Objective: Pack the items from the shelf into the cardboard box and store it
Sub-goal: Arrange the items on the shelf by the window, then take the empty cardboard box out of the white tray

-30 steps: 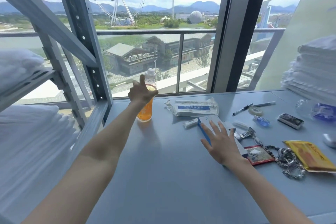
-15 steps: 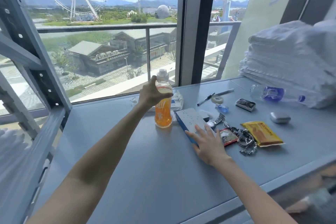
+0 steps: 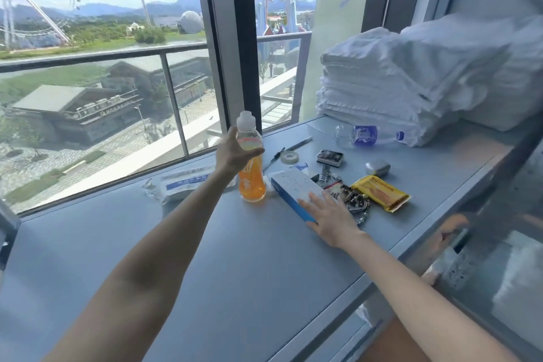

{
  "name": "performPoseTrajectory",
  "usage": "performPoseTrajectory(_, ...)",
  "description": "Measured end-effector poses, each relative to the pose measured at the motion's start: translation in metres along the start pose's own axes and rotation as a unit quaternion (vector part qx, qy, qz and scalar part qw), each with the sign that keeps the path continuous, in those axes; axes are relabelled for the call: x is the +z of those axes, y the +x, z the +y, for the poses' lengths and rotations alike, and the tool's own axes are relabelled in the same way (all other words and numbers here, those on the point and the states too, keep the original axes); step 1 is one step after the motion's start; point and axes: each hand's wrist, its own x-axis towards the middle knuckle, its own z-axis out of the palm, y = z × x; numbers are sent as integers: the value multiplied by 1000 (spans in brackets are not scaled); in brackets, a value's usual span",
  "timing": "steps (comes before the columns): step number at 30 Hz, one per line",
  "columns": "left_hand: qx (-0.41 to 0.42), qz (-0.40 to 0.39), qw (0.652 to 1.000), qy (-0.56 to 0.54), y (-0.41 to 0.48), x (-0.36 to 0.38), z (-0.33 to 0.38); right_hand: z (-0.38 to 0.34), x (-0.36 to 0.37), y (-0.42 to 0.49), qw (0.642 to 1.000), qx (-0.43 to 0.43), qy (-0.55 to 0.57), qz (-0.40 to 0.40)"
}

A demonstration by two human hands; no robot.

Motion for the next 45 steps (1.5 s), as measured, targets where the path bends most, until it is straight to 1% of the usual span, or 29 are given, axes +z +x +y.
performPoseTrajectory(3,-17,-9,1000,-14,-5,3,4,11,0,-19,999,18,31,3)
performPoseTrajectory(5,-27,6,999,-23,-16,0,5,18,-1,-34,999,30,41,4)
performPoseTrajectory(6,-18,20,999,-17,-25,-3,6,22,-1,-42,999,35,40,7)
performPoseTrajectory(8,35,53,997,38,-49,-7,5,26,-3,-59,998,47,44,21)
performPoseTrajectory(10,107,78,985,112,-78,-6,6,24,-4,-76,996,65,57,38)
performPoseTrajectory(11,141,77,977,140,-91,-3,8,22,-4,-84,994,76,64,46)
performPoseTrajectory(13,197,31,963,179,-117,10,12,16,-3,-101,990,99,77,61)
performPoseTrajectory(16,268,-82,939,202,-150,40,21,12,3,-130,981,137,92,101)
performPoseTrajectory(20,350,-181,897,202,-186,84,43,19,16,-187,966,189,85,154)
performPoseTrajectory(24,407,-247,857,195,-230,125,75,42,26,-256,948,270,60,158)
performPoseTrajectory(31,510,-308,787,160,-319,186,152,81,34,-390,906,398,54,131)
performPoseTrajectory(36,573,-353,728,127,-413,229,218,108,45,-502,866,485,43,116)
performPoseTrajectory(40,628,-395,664,97,-498,259,265,119,61,-587,819,563,53,101)
performPoseTrajectory(43,669,-425,605,76,-556,274,292,113,71,-642,780,617,57,83)
performPoseTrajectory(45,696,-441,564,59,-596,282,307,102,78,-678,748,656,63,81)
